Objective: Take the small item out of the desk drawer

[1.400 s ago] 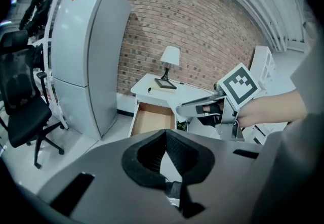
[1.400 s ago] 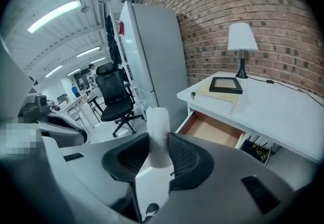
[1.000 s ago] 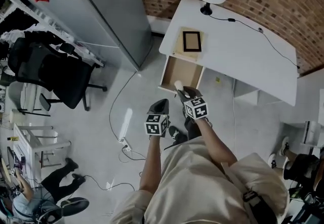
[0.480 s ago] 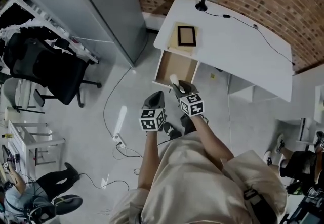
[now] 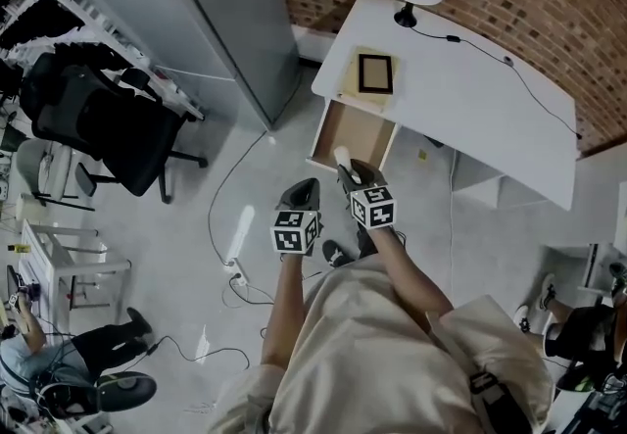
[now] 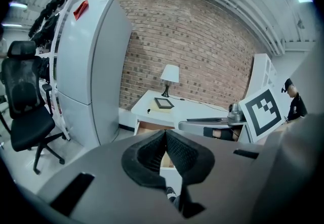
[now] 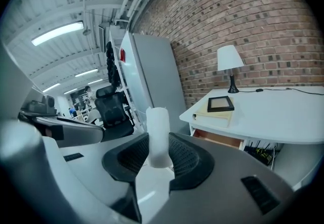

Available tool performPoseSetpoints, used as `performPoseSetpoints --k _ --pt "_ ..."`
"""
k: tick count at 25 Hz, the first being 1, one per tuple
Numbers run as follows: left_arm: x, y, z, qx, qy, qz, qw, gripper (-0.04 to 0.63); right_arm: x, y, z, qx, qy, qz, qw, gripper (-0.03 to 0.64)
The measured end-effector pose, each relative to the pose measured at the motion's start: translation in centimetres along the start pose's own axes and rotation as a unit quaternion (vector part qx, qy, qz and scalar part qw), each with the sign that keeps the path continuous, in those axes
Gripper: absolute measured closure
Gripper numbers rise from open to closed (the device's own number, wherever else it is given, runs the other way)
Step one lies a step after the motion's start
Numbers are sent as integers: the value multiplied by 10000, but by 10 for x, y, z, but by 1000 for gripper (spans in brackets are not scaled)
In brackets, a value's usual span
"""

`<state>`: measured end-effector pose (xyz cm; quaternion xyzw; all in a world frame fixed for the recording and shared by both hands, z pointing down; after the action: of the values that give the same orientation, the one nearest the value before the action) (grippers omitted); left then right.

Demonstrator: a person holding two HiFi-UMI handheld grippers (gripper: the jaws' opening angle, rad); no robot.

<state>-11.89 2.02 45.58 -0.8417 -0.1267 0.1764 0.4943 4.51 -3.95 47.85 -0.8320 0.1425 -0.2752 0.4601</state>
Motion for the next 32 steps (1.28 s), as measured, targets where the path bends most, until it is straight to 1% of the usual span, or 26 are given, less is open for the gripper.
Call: performPoseSetpoints --k 8,18,26,32 --pt "7 2 -5 15 -158 15 9999 578 0 -2 8 -64 32 80 9999 470" --pt "21 5 -15 -17 -323 -40 9995 578 19 -3 24 -48 -128 3 9999 469" --pt "27 3 -16 -35 -329 -48 9994 578 19 -4 26 -83 -52 136 9999 471" --pt "24 3 -12 -38 -223 -25 9997 578 14 -5 24 -137 26 185 9997 471"
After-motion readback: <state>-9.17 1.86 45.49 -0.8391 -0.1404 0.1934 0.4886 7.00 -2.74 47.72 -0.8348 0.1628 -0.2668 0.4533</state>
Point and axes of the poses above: the fingertips, and each gripper's own axes: z backward along the fingers, x to its right, y out of its top, the point moved 9 cm from there along z, backward along the fingers, and after that the axes turned 5 degrees about -z, right-handed, at the moved point
